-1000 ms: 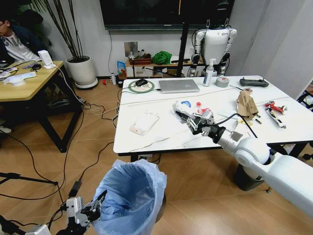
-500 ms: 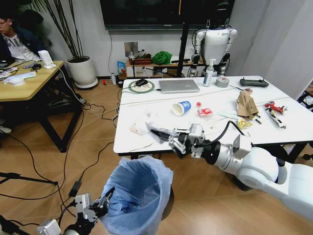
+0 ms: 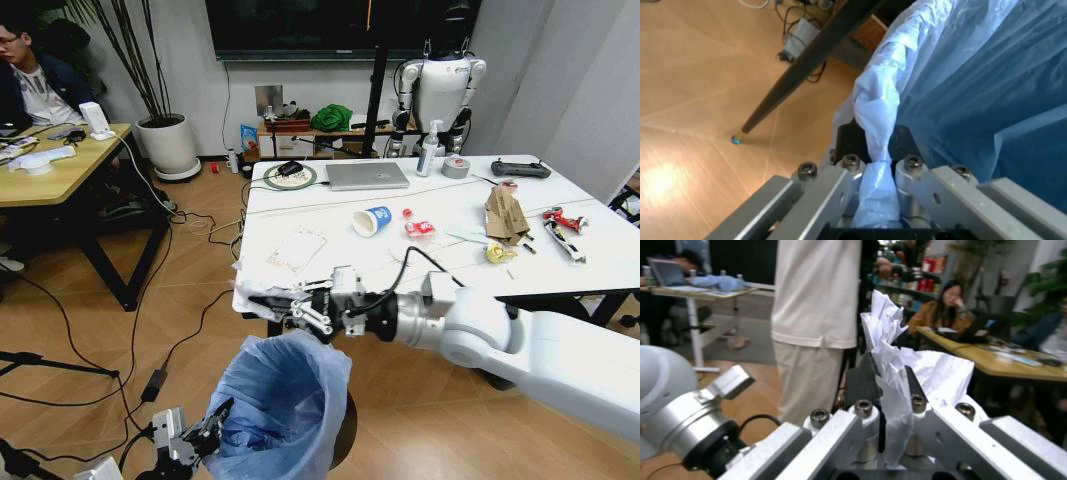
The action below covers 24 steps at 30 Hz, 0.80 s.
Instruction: Pick up the trash bin and place the trash from the table into it.
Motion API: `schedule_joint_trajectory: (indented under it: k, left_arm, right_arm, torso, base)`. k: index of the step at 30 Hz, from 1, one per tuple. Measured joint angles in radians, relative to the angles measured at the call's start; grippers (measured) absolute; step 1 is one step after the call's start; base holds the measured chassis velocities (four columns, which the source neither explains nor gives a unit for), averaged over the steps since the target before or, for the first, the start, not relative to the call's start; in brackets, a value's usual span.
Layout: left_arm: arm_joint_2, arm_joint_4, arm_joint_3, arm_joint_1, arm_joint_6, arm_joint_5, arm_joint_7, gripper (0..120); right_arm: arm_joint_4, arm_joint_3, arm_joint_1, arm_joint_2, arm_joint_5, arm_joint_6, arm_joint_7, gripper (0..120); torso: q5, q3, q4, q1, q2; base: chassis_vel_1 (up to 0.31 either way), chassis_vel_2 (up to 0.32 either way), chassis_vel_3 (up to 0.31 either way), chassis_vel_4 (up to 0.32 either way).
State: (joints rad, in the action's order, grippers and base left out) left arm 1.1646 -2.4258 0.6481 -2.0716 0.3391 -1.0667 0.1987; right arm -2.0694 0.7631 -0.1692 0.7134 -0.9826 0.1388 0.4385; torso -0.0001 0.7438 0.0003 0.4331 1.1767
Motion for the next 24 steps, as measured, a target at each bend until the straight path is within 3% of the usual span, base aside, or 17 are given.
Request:
schedule_joint_trajectory:
  k: [11,24]
  left_arm:
    - [0.007,-0.027,0.003,-0.014,0.011,-0.020,0.063,0]
    - [0.008,-0.056,0.020,-0.024,0.015,-0.011,0.121,0]
  right_arm:
    - [0.118,0.064,0.029,0.072,0.064,0.011,0.203,0]
    - [0.133,0.013,-0.027,0.020,0.141,0.008,0.301,0]
  torso:
    - [0.0001,0.000,-0.0001,0.000,0.000]
    - [0.0002,0.000,-0.0001,0.000,0.000]
  base:
    - [0.000,0.000,0.000,0.000]
    - [0.000,0.000,0.000,0.000]
